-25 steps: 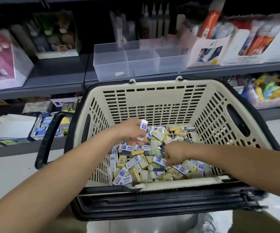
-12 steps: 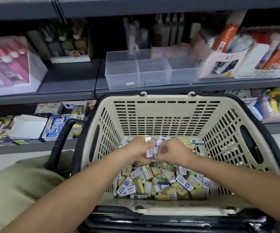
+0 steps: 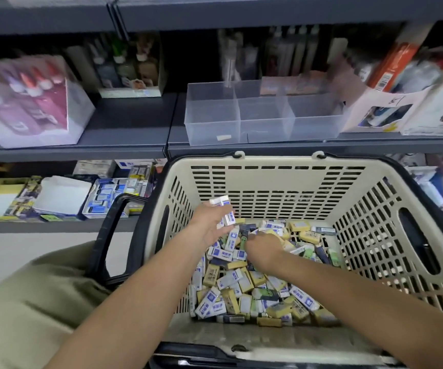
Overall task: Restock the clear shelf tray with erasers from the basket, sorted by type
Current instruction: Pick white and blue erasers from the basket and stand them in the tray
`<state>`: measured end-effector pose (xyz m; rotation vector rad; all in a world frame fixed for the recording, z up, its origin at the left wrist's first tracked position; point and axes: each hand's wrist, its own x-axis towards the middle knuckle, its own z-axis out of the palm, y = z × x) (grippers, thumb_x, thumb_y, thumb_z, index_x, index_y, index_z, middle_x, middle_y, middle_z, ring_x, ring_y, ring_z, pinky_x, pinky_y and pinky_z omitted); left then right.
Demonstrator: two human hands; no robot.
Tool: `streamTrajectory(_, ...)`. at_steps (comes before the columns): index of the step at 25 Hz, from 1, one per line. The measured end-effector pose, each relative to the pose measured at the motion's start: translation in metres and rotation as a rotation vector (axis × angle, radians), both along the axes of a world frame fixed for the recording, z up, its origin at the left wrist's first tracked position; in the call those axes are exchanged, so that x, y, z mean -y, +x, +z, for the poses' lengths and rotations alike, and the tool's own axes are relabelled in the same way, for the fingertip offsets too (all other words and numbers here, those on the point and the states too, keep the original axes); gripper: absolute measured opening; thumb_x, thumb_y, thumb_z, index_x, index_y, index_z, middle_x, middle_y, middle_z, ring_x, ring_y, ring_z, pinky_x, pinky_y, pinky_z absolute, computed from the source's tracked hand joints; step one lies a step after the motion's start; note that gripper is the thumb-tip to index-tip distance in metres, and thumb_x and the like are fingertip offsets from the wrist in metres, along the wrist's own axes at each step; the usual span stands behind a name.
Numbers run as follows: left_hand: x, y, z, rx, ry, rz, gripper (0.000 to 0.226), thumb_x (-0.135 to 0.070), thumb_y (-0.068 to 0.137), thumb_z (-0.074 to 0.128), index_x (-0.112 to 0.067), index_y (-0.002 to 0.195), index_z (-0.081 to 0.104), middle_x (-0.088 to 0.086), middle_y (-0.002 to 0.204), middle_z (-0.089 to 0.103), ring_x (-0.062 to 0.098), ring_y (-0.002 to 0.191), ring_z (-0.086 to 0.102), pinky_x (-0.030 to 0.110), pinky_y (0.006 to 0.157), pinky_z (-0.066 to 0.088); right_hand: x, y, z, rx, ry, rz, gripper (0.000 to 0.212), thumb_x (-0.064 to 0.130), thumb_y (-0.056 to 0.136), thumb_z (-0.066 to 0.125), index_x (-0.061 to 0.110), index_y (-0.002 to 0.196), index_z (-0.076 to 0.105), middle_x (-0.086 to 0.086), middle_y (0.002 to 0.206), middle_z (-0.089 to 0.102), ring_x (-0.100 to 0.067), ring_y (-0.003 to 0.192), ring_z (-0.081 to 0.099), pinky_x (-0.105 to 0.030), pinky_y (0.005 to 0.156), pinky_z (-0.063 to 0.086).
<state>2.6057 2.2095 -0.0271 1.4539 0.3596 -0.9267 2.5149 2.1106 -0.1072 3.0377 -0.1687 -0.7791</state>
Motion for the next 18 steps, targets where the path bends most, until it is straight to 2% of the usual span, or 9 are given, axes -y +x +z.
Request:
streamTrajectory(3,0.001,0.000,0.005,-0.053,-0.059,-0.038,0.008,-0.001,0.086,0.062,-0.007,0.091,0.059,0.013,0.092,0.067,0.023,0.090,0.064,0.037,0.078,0.052,0.000,0.001,-0.004,-0.020,-0.050,0.047,0.016,0.007,0.088,0.053,0.010,0.102,0.057,-0.009,0.102,0.061,-0.027,0.089,0.059,-0.033,0.064,0.043)
streamTrajectory(6,0.000,0.002,0.014,-0.036,-0.103,-0.105,0.015,-0.002,0.087,0.061,-0.005,0.102,0.061,0.011,0.091,0.069,0.020,0.086,0.066,0.032,0.065,0.056,0.001,-0.007,-0.003,-0.021,0.085,-0.044,0.022,0.012,0.090,0.052,0.009,0.112,0.050,-0.011,0.101,0.065,-0.028,0.088,0.062,-0.032,0.064,0.048)
streamTrajectory(7,-0.002,0.004,0.020,-0.010,-0.106,-0.145,0.019,-0.004,0.087,0.060,-0.004,0.107,0.061,0.010,0.090,0.069,0.019,0.085,0.066,0.031,0.062,0.056,0.002,-0.008,0.001,-0.009,0.173,-0.079,0.023,0.013,0.090,0.050,0.010,0.114,0.051,-0.011,0.104,0.065,-0.027,0.090,0.062,-0.034,0.069,0.051)
streamTrajectory(9,-0.009,0.013,0.036,0.078,-0.105,-0.228,0.023,-0.005,0.088,0.060,-0.005,0.110,0.059,0.008,0.090,0.071,0.018,0.086,0.067,0.030,0.066,0.056,0.012,-0.007,0.021,0.095,0.411,-0.203,0.018,0.014,0.091,0.051,0.016,0.107,0.058,-0.005,0.107,0.065,-0.020,0.092,0.061,-0.032,0.077,0.053)
streamTrajectory(11,-0.018,0.027,0.055,0.200,-0.109,-0.302,0.022,-0.005,0.087,0.060,-0.006,0.108,0.059,0.007,0.091,0.072,0.017,0.088,0.068,0.030,0.071,0.056,0.026,-0.002,0.050,0.233,0.664,-0.373,0.011,0.015,0.088,0.058,0.025,0.088,0.058,0.005,0.093,0.066,-0.013,0.083,0.062,-0.028,0.078,0.055)
streamTrajectory(12,-0.023,0.034,0.065,0.268,-0.116,-0.339,0.020,-0.005,0.086,0.060,-0.008,0.106,0.059,0.006,0.090,0.073,0.016,0.087,0.069,0.028,0.071,0.057,0.031,0.001,0.067,0.284,0.781,-0.445,0.017,0.013,0.085,0.062,0.028,0.081,0.055,0.008,0.083,0.065,-0.012,0.078,0.063,-0.030,0.078,0.055)
streamTrajectory(14,-0.032,0.047,0.079,0.371,-0.138,-0.375,0.017,-0.005,0.087,0.060,-0.010,0.103,0.061,0.004,0.088,0.074,0.013,0.084,0.070,0.025,0.068,0.057,0.034,0.007,0.094,0.341,1.008,-0.531,0.024,0.009,0.082,0.066,0.030,0.083,0.054,0.006,0.073,0.068,-0.014,0.070,0.060,-0.031,0.075,0.051)
streamTrajectory(16,-0.036,0.057,0.086,0.426,-0.153,-0.360,0.017,-0.005,0.087,0.061,-0.011,0.102,0.062,0.004,0.088,0.074,0.012,0.082,0.070,0.023,0.066,0.057,0.032,0.016,0.110,0.379,1.122,-0.561,0.026,0.010,0.082,0.068,0.030,0.090,0.054,-0.002,0.075,0.072,-0.010,0.068,0.062,-0.025,0.076,0.049)
streamTrajectory(18,-0.039,0.064,0.086,0.452,-0.163,-0.301,0.017,-0.004,0.087,0.060,-0.010,0.103,0.061,0.006,0.090,0.072,0.014,0.082,0.069,0.024,0.067,0.058,0.029,0.027,0.120,0.435,1.153,-0.571,0.019,0.013,0.085,0.065,0.028,0.089,0.055,0.002,0.065,0.071,-0.003,0.064,0.065,-0.019,0.078,0.047)
